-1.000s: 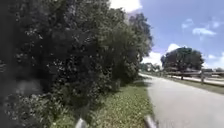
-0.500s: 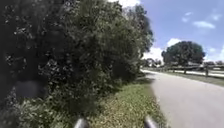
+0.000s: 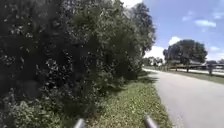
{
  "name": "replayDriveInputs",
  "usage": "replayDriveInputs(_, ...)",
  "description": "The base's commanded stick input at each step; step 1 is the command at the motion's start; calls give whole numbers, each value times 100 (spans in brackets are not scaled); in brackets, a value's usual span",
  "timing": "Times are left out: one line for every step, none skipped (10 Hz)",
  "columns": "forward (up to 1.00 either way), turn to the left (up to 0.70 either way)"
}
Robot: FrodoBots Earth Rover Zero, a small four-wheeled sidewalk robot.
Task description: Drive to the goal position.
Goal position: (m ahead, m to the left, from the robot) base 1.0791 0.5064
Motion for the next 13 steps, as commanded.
replayDriveInputs(50,-50)
replayDriveInputs(50,-40)
replayDriveInputs(50,-21)
replayDriveInputs(50,-3)
replayDriveInputs(50,0)
replayDriveInputs(50,0)
replayDriveInputs(50,0)
replayDriveInputs(50,0)
replayDriveInputs(50,0)
replayDriveInputs(50,0)
replayDriveInputs(50,0)
replayDriveInputs(50,0)
replayDriveInputs(50,0)
